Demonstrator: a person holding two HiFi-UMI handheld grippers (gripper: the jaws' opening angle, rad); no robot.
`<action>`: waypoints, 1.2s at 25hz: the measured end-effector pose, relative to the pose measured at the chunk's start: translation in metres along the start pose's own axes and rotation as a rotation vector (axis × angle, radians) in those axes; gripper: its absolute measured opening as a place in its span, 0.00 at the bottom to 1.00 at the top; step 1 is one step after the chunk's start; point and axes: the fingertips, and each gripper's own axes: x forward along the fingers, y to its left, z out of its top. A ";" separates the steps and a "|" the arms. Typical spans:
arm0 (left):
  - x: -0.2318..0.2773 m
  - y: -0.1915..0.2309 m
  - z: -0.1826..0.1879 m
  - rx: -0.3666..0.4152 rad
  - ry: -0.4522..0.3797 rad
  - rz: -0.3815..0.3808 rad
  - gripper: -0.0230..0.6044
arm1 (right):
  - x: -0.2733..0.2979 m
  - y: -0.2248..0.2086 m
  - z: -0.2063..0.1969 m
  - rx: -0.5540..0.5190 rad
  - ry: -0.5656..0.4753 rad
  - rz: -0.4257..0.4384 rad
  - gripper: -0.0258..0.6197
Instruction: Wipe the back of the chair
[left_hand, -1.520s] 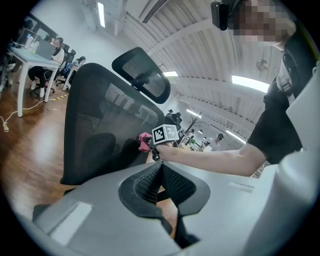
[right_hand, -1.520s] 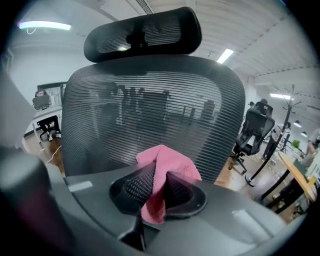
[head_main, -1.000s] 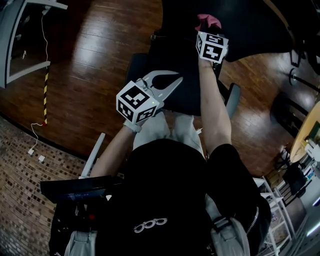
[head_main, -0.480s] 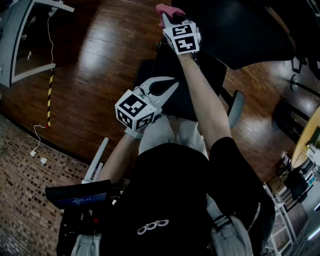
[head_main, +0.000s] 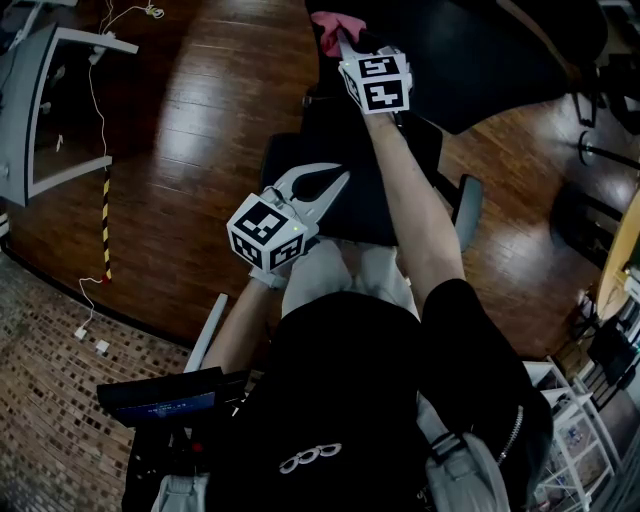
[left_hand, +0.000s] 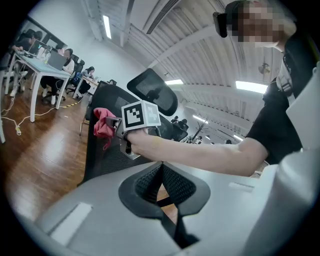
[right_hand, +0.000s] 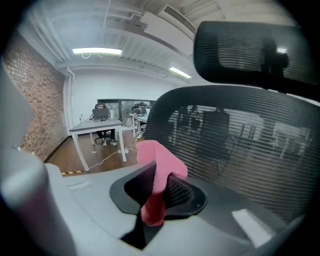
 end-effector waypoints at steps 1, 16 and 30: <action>0.004 -0.004 0.000 0.004 0.005 -0.007 0.02 | -0.006 -0.010 -0.003 0.007 0.003 -0.012 0.10; 0.075 -0.073 -0.009 0.076 0.083 -0.124 0.02 | -0.123 -0.162 -0.062 0.121 0.022 -0.256 0.10; 0.116 -0.123 -0.021 0.111 0.120 -0.193 0.02 | -0.246 -0.293 -0.116 0.286 0.026 -0.548 0.10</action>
